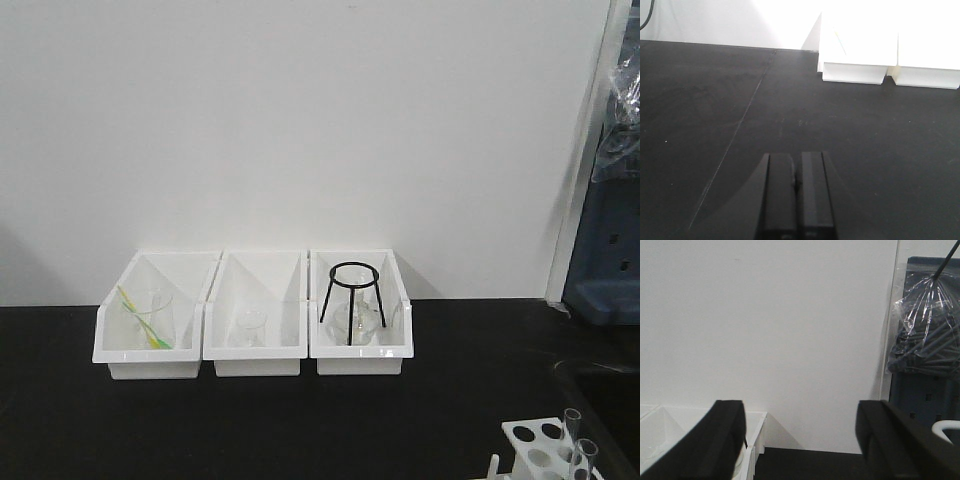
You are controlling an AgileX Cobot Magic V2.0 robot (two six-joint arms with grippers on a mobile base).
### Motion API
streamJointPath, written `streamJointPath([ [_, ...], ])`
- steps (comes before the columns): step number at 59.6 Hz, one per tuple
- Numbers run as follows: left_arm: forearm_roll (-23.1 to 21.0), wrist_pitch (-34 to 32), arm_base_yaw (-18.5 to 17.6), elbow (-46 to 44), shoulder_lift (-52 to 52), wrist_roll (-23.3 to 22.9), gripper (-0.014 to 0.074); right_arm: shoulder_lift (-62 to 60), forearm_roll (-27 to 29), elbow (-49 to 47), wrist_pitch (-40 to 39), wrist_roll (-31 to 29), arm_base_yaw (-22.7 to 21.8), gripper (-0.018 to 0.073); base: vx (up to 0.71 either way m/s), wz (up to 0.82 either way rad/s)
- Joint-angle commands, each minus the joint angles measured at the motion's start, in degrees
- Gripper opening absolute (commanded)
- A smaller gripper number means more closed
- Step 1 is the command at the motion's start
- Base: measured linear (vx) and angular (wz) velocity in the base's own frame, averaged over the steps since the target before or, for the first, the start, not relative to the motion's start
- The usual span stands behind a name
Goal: Flip and reinsert test tube from rack
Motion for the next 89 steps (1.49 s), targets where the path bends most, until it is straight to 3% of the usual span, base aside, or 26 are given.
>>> streamJointPath([
  [1, -0.21, -5.00, -0.40, 0.11, -0.18, -0.01, -0.0006, -0.06, 0.15, -2.35, -5.30, -0.15, -0.08, 0.0645, 0.00, 0.00],
  [15, -0.21, -5.00, -0.40, 0.11, -0.18, -0.01, -0.0006, -0.02, -1.73, 3.53, -7.76, 1.18, -0.08, 0.0619, 0.00, 0.00],
  [28, -0.21, -5.00, -0.40, 0.11, -0.18, -0.01, -0.0006, 1.07, -4.54, 23.92, -26.65, 5.66, -0.08, 0.0548, 0.00, 0.00],
  [38, -0.21, -5.00, -0.40, 0.11, -0.18, -0.01, -0.0006, 6.23, -7.07, 32.87, -39.93, 5.98, -0.08, 0.0530, 0.00, 0.00],
  [52, -0.21, -5.00, -0.40, 0.11, -0.18, -0.01, -0.0006, 17.86, -8.22, 32.97, -50.68, 7.20, -0.08, 0.0530, 0.00, 0.00],
  [67, -0.21, -5.00, -0.40, 0.11, -0.18, -0.01, -0.0006, 33.05, -7.39, 31.87, -68.84, 7.20, -0.08, 0.0530, 0.00, 0.00],
  [89, -0.21, -5.00, -0.40, 0.11, -0.18, -0.01, -0.0006, 44.09, -7.58, 23.05, -69.02, 7.20, -0.08, 0.0529, 0.00, 0.00],
])
